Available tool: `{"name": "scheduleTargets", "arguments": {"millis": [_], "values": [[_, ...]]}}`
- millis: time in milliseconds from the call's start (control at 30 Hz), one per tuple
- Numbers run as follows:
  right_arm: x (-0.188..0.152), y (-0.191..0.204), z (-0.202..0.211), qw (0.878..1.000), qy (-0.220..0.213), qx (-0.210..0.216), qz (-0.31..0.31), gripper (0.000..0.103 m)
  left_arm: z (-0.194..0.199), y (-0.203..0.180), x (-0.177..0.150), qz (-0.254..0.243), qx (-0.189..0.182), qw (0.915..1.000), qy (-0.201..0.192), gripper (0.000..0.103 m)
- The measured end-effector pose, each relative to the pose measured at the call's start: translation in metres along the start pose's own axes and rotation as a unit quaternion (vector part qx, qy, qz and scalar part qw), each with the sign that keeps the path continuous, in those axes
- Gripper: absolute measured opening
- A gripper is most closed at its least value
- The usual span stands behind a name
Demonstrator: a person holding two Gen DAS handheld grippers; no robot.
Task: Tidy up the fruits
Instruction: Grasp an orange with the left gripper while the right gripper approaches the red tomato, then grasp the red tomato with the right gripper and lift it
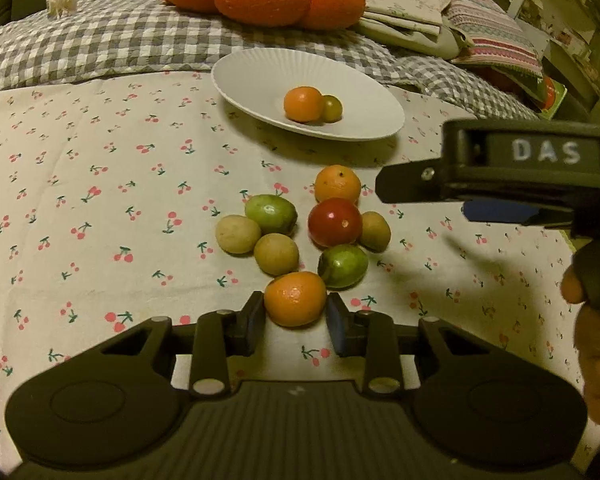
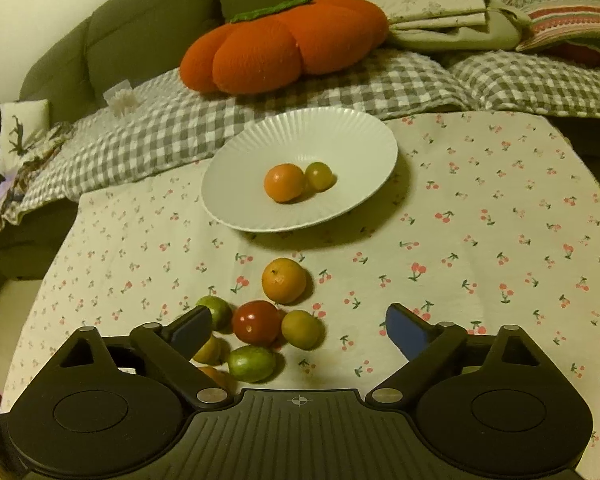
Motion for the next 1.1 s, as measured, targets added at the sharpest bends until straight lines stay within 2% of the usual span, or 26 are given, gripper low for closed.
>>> {"name": "scheduleTargets", "arguments": {"millis": [167, 367, 600, 767, 833, 1100], "values": [[0.000, 0.000, -0.010, 1.000, 0.011, 0.003, -0.005, 0.086, 0.004, 0.010, 0.000, 0.025, 0.010, 0.9996, 0.011, 0.031], [-0.005, 0.015, -0.019, 0.999, 0.017, 0.015, 0.029, 0.073, 0.009, 0.025, 0.002, 0.057, 0.018, 0.9981, 0.017, 0.031], [-0.009, 0.025, -0.028, 0.998, 0.023, 0.018, 0.058, 0.065, 0.011, 0.035, 0.005, 0.079, 0.024, 0.9963, 0.022, 0.031], [-0.012, 0.027, -0.033, 0.997, 0.028, 0.016, 0.066, 0.049, 0.011, 0.034, 0.006, 0.081, 0.023, 0.9962, 0.022, 0.031], [-0.012, 0.028, -0.034, 0.997, 0.024, 0.008, 0.077, 0.046, 0.012, 0.034, 0.006, 0.081, 0.021, 0.9963, 0.021, 0.031], [-0.011, 0.034, -0.039, 0.994, 0.011, -0.006, 0.111, 0.046, 0.012, 0.034, 0.007, 0.080, 0.021, 0.9964, 0.020, 0.031]]}}
Point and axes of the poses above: each gripper's, at about its wrist camera, not at the fingertips, and z roughly against the way its jaws point, y to its left, x to its top, the point moved 5 cm from there along -z, roughly the way its jaws point
